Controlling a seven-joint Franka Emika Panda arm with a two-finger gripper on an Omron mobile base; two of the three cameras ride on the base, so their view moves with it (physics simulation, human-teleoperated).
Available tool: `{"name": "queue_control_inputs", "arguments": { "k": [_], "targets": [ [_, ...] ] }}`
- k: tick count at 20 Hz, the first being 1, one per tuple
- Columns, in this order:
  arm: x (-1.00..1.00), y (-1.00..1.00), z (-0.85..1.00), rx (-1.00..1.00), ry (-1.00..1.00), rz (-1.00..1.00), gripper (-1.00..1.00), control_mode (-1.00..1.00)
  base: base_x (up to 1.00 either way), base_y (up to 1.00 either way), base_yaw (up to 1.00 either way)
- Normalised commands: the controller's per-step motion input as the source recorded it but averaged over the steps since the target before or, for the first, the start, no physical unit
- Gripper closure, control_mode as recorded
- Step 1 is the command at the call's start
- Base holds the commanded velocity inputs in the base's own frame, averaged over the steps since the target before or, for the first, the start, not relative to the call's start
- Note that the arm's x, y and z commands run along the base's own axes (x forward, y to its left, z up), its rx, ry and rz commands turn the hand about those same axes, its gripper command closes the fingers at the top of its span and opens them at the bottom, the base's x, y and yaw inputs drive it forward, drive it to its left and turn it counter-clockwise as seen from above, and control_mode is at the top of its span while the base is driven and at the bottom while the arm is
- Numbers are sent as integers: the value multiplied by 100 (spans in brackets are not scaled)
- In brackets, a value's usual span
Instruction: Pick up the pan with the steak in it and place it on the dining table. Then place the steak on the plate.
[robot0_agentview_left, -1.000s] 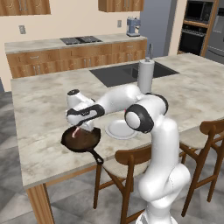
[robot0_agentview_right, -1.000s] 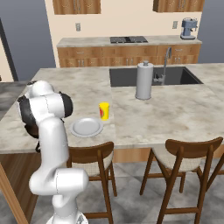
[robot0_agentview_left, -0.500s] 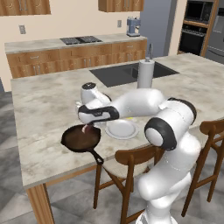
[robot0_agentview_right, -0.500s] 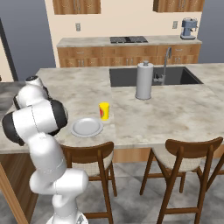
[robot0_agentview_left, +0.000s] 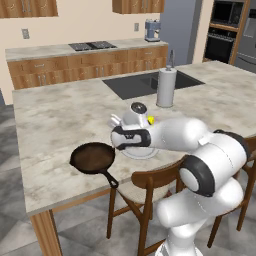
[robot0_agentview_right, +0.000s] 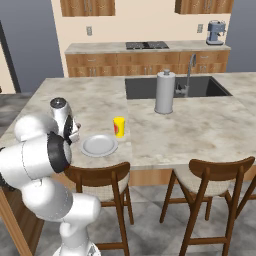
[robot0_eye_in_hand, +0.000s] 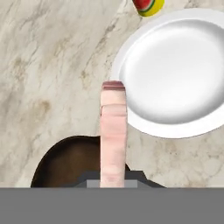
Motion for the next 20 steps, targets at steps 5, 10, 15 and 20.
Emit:
{"name": "queue_control_inputs", "arguments": {
  "k": [5,10,15,20],
  "targets": [
    [18,-66,7,19,-6,10,100,-100,0,0,0],
    [20,-57,-5,11,0,16,100,-100,0,0,0],
    [21,-62,-15,7,0,15,100,-100,0,0,0],
    [6,-26,-7,2,0,7,100,-100,0,0,0]
  ]
}}
